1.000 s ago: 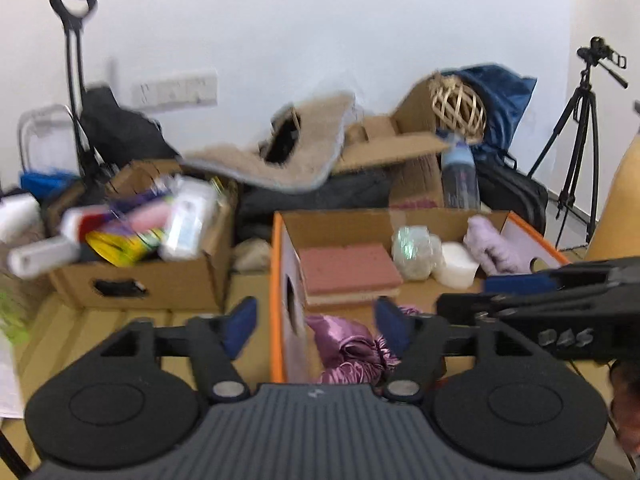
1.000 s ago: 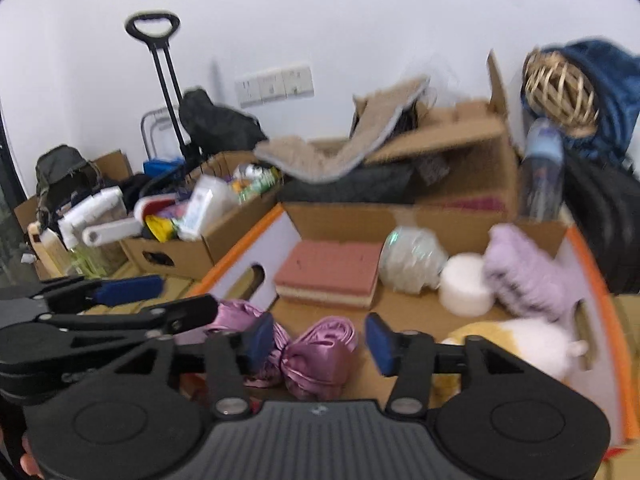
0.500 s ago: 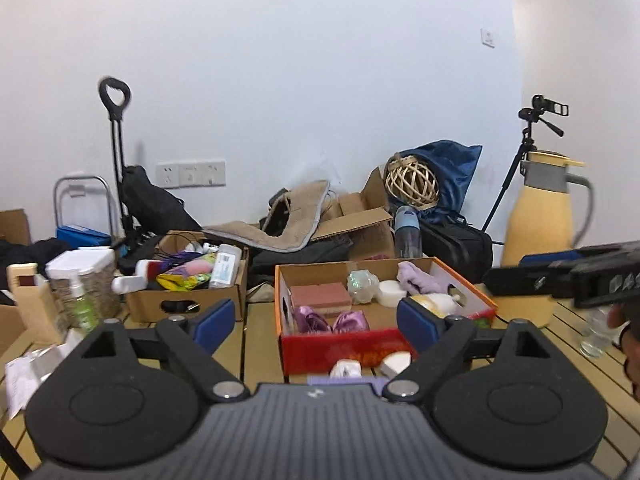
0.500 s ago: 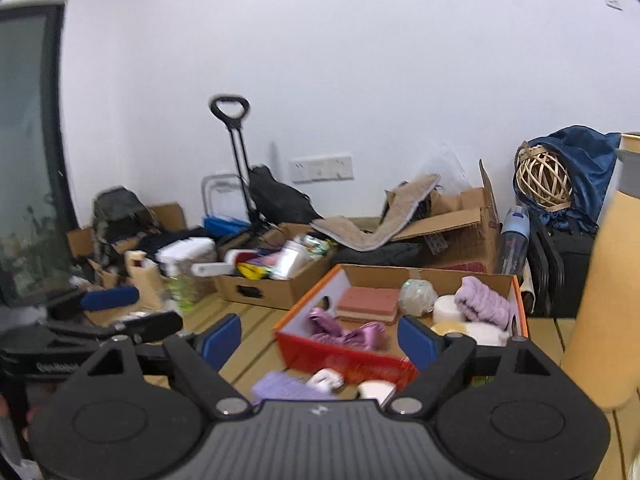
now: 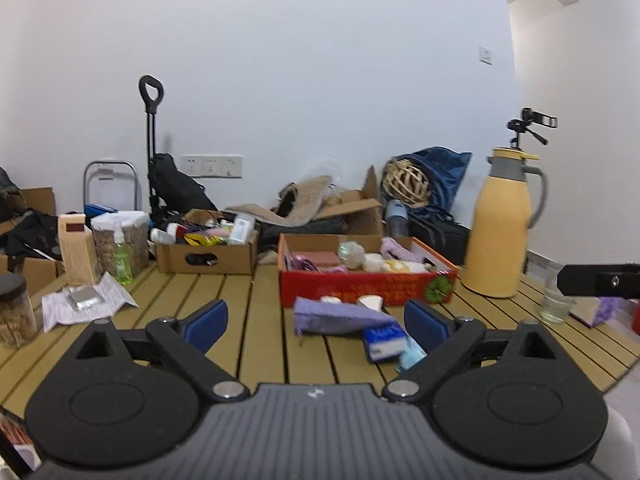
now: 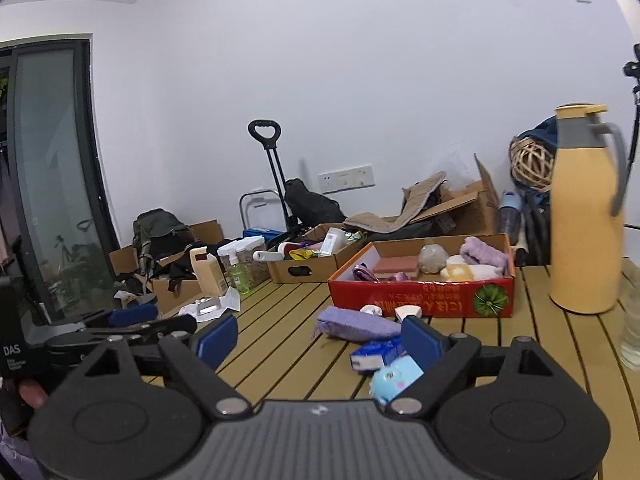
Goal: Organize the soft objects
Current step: 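Move both grippers back to the light blue plush toy, then close both grippers on the light blue plush toy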
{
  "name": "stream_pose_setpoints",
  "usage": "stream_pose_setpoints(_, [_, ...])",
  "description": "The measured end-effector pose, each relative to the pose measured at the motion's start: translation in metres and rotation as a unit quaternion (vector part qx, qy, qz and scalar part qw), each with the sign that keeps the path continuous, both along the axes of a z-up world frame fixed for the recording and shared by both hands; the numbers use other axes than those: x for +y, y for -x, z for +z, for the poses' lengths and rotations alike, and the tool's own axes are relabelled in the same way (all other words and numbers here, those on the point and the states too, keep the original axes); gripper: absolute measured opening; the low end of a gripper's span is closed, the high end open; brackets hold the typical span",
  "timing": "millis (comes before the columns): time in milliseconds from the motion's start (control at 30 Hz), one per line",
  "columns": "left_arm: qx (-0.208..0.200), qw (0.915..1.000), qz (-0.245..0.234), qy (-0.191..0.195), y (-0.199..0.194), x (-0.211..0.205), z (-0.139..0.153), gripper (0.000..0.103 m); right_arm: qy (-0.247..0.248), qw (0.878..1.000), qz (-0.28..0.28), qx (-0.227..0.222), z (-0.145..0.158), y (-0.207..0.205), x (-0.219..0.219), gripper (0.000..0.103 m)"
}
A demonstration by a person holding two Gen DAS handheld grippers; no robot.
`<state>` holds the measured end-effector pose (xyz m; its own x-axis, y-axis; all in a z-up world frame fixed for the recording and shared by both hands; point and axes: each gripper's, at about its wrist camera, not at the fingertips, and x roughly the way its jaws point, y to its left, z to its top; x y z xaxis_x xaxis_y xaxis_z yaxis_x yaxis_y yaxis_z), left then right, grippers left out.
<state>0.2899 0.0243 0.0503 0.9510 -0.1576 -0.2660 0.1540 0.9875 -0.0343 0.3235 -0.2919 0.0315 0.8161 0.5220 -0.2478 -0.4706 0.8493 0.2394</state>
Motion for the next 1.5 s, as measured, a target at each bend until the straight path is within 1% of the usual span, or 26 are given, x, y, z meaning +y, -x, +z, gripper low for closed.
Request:
stream_pose_setpoints(100, [0.005, 1.0, -0.006, 0.0, 0.003, -0.002, -0.004, 0.097, -0.012, 1.0, -0.005, 0.001, -0.004, 0.017, -0.003, 0.089])
stream_pose_setpoints(167, [0.007, 0.9999, -0.009, 0.001, 0.002, -0.003, -0.006, 0.097, -0.003, 1.0, -0.011, 0.002, -0.007, 0.022, -0.001, 0.089])
stream_pose_setpoints(300, [0.02, 0.9997, -0.014, 0.005, -0.008, -0.007, -0.015, 0.098, 0.017, 0.999, -0.026, 0.008, -0.016, 0.016, 0.0, 0.09])
stream_pose_setpoints(400, [0.041, 0.999, -0.02, 0.003, -0.023, -0.014, -0.028, 0.099, 0.019, 0.999, -0.03, 0.027, -0.029, 0.002, -0.001, 0.09])
stream_pose_setpoints(567, [0.084, 0.9958, -0.035, 0.007, -0.063, -0.03, -0.051, 0.099, 0.037, 0.996, -0.052, 0.066, -0.054, -0.035, -0.001, 0.089])
stream_pose_setpoints(700, [0.109, 0.9923, -0.058, 0.009, -0.092, -0.044, -0.068, 0.098, 0.049, 0.993, -0.068, 0.08, -0.07, -0.068, -0.001, 0.088])
stream_pose_setpoints(733, [0.119, 0.9908, -0.064, 0.011, -0.1, -0.047, -0.073, 0.097, 0.054, 0.992, -0.073, 0.085, -0.076, -0.078, -0.001, 0.088])
stream_pose_setpoints(767, [0.128, 0.9888, -0.075, 0.016, -0.109, -0.051, -0.08, 0.089, 0.056, 0.991, -0.075, 0.091, -0.08, -0.087, 0.0, 0.088])
stream_pose_setpoints(800, [0.137, 0.9866, -0.086, 0.019, -0.116, -0.053, -0.085, 0.084, 0.056, 0.991, -0.075, 0.098, -0.085, -0.096, 0.0, 0.084])
stream_pose_setpoints(833, [0.147, 0.984, -0.098, 0.022, -0.122, -0.058, -0.089, 0.075, 0.053, 0.991, -0.073, 0.103, -0.089, -0.104, 0.0, 0.081])
stream_pose_setpoints(900, [0.168, 0.9767, -0.126, 0.041, -0.136, -0.063, -0.099, 0.07, 0.043, 0.991, -0.067, 0.111, -0.098, -0.121, 0.0, 0.079])
stream_pose_setpoints(933, [0.181, 0.9729, -0.135, 0.051, -0.145, -0.065, -0.103, 0.065, 0.038, 0.99, -0.069, 0.116, -0.102, -0.131, -0.001, 0.075])
stream_pose_setpoints(967, [0.189, 0.9696, -0.143, 0.059, -0.151, -0.066, -0.106, 0.06, 0.033, 0.989, -0.072, 0.121, -0.105, -0.14, -0.003, 0.073])
stream_pose_setpoints(1000, [0.196, 0.9666, -0.151, 0.067, -0.158, -0.069, -0.109, 0.06, 0.025, 0.989, -0.073, 0.129, -0.108, -0.149, -0.004, 0.07])
stream_pose_setpoints(1067, [0.2, 0.9635, -0.158, 0.082, -0.168, -0.072, -0.113, 0.06, 0.006, 0.987, -0.068, 0.145, -0.114, -0.161, -0.007, 0.067])
stream_pose_setpoints(1133, [0.205, 0.9602, -0.162, 0.098, -0.177, -0.074, -0.118, 0.059, -0.008, 0.985, -0.06, 0.162, -0.122, -0.169, -0.009, 0.061])
stream_pose_setpoints(1200, [0.216, 0.9507, -0.184, 0.124, -0.183, -0.075, -0.123, 0.052, -0.024, 0.981, -0.057, 0.184, -0.131, -0.175, -0.013, 0.057])
stream_pose_setpoints(1233, [0.222, 0.945, -0.196, 0.138, -0.184, -0.076, -0.124, 0.049, -0.04, 0.979, -0.057, 0.189, -0.134, -0.175, -0.017, 0.053])
stream_pose_setpoints(1267, [0.225, 0.9435, -0.197, 0.142, -0.185, -0.08, -0.125, 0.049, -0.053, 0.978, -0.057, 0.193, -0.136, -0.176, -0.023, 0.049])
stream_pose_setpoints(1300, [0.222, 0.9446, -0.2, 0.137, -0.185, -0.084, -0.125, 0.049, -0.063, 0.977, -0.052, 0.195, -0.136, -0.176, -0.027, 0.043])
stream_pose_setpoints(1333, [0.219, 0.9449, -0.204, 0.133, -0.185, -0.088, -0.125, 0.049, -0.066, 0.977, -0.056, 0.196, -0.136, -0.176, -0.028, 0.042])
stream_pose_setpoints(1433, [0.217, 0.9442, -0.204, 0.139, -0.185, -0.094, -0.126, 0.046, -0.051, 0.978, -0.069, 0.188, -0.133, -0.174, -0.028, 0.038])
stream_pose_setpoints(1500, [0.213, 0.9451, -0.206, 0.138, -0.183, -0.096, -0.123, 0.044, -0.047, 0.979, -0.072, 0.185, -0.13, -0.172, -0.028, 0.037])
